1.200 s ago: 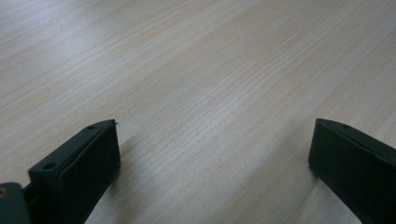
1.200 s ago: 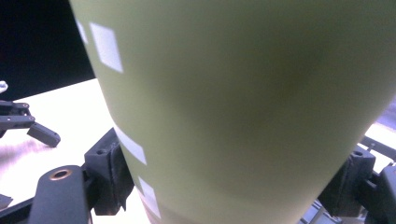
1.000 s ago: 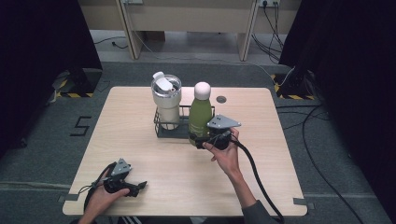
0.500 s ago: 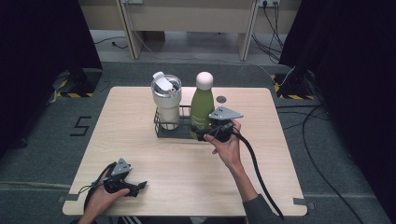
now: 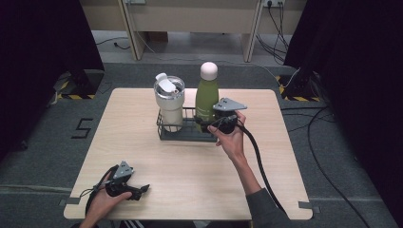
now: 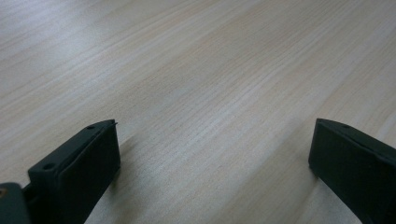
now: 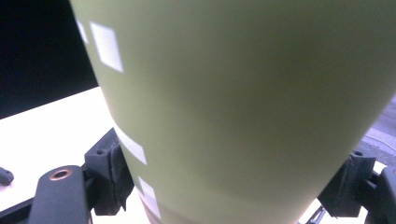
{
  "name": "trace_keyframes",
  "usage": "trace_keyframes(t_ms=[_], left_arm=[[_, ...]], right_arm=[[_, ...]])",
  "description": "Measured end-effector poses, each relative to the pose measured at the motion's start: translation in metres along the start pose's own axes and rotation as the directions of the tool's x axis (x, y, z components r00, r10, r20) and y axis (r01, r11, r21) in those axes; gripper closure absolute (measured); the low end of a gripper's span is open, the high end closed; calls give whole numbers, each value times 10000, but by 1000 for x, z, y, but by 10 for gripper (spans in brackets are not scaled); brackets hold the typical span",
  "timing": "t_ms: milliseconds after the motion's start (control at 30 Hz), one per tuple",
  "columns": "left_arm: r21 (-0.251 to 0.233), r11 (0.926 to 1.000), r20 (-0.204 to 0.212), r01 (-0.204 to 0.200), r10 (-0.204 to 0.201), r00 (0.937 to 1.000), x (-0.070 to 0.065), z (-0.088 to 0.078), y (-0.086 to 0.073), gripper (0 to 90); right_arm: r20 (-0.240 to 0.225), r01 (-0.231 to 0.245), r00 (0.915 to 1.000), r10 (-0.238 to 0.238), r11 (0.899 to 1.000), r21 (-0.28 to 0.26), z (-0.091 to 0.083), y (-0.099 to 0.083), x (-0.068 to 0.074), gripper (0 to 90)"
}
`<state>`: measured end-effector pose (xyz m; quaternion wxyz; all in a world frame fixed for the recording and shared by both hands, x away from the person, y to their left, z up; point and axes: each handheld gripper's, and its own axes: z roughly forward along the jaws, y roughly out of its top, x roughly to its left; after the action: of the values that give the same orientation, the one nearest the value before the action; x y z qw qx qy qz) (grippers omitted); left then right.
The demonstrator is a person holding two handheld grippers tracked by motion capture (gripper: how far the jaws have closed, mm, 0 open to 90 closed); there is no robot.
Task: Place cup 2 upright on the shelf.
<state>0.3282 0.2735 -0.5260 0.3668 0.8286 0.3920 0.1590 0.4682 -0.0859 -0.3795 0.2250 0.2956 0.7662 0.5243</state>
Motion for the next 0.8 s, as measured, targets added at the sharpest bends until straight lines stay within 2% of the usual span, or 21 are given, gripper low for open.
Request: trace_keyframes(t_ms=[500, 800], left_arm=[[-3, 10000, -3, 3, -3, 10000, 0, 0, 0, 15], [36, 10000, 16, -3, 3, 10000, 0, 0, 0, 15]], right_arm=[[303, -155, 9994, 150, 9998, 157, 18, 6, -13, 209], [429, -274, 9987, 273, 9996, 14, 29, 7, -21, 209]])
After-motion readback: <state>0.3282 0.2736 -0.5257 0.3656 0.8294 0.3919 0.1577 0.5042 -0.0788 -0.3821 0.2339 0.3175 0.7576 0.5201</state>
